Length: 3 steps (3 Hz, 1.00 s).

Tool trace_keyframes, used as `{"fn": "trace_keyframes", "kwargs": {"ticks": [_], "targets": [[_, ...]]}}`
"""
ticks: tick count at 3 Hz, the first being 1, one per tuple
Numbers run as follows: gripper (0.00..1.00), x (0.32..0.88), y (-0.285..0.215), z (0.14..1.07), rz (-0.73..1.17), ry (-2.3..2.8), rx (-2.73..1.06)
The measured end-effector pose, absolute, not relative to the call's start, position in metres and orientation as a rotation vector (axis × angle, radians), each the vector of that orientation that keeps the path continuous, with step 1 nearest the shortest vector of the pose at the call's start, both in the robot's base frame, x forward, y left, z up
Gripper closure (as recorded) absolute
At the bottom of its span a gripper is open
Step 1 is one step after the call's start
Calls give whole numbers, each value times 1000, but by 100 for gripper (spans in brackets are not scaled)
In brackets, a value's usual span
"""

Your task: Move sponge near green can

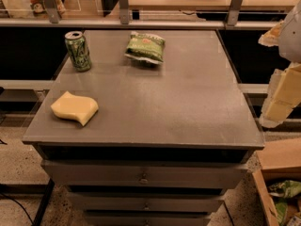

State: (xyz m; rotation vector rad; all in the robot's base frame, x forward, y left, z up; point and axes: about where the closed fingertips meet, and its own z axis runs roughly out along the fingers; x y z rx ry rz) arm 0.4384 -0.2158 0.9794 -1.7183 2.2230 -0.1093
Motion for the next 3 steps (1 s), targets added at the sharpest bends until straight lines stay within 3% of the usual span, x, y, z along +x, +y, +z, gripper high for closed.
{"fn": "trace_keyframes", "kwargs": {"ticks": [2,3], "targets": [[0,447,-200,971,-15,2189,-1701],[0,474,-162,953,193,2091,-1682]]}}
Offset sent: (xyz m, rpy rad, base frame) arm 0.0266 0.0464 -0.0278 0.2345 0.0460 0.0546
